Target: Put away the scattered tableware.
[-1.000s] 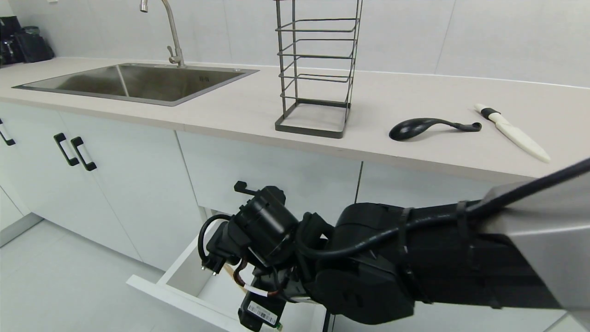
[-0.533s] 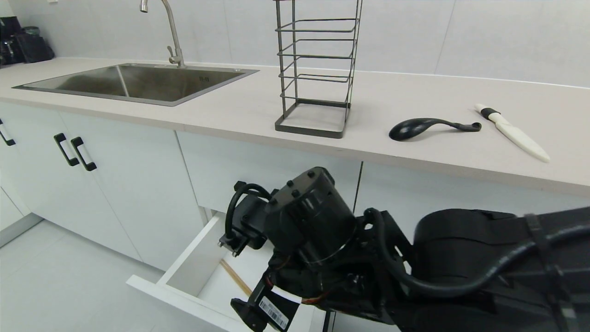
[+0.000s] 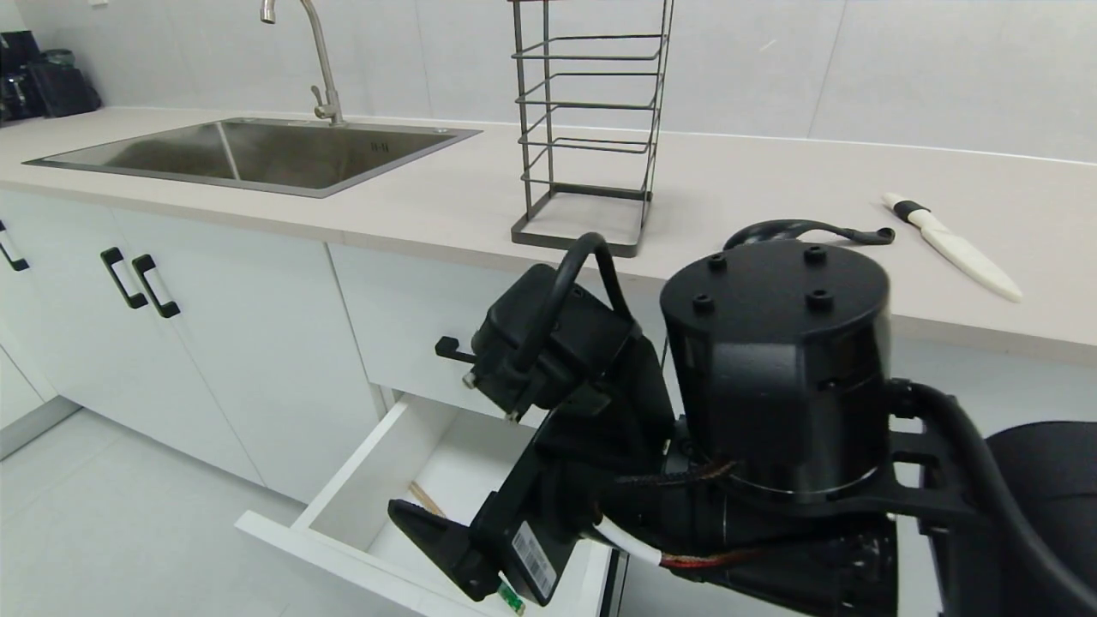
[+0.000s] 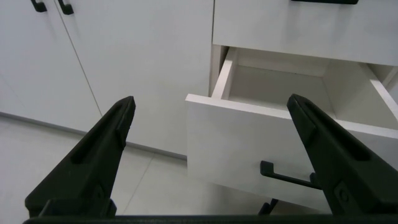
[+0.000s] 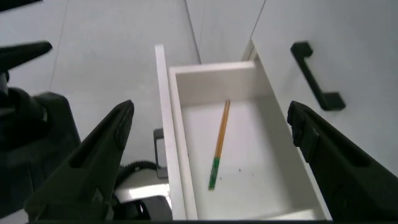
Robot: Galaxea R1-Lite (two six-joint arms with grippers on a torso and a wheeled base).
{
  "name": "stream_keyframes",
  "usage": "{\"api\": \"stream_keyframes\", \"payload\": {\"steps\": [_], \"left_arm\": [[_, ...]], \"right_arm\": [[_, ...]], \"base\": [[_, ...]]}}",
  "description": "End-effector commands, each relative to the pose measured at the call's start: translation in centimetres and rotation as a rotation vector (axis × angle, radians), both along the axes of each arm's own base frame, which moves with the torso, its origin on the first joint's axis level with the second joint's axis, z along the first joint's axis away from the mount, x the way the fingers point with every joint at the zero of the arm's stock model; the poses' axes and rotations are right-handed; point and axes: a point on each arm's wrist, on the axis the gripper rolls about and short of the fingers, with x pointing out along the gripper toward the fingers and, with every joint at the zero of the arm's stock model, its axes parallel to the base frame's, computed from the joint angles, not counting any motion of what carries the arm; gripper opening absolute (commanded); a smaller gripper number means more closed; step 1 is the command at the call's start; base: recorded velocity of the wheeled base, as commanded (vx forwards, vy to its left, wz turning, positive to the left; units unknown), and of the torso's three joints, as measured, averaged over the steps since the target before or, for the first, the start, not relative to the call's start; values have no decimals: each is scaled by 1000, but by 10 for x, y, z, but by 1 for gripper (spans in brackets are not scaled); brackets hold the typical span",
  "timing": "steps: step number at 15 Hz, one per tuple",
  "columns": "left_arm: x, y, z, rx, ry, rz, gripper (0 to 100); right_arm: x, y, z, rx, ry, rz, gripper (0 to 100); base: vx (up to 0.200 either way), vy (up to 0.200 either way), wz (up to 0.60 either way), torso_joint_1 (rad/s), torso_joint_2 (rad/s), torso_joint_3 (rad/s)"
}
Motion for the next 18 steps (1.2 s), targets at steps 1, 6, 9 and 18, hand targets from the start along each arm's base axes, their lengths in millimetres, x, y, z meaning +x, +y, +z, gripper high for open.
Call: {"api": "stream_keyframes", "payload": {"steps": [1, 6, 9, 18], "left_arm": [[0, 0, 0, 0, 1, 0, 100], [0, 0, 0, 0, 1, 0, 100], [0, 0, 0, 0, 1, 0, 100], [0, 0, 0, 0, 1, 0, 100]], "right_arm": [[1, -4, 3, 32, -20, -10, 100], [-4, -29, 8, 52, -73, -160, 100], [-15, -38, -2, 31, -66, -163, 100], [-23, -48, -12, 38, -71, -155, 100]], "base": [[0, 0, 0, 0, 0, 0], [0, 0, 0, 0, 0, 0], [0, 0, 0, 0, 0, 0], [0, 0, 0, 70, -45, -22]]}}
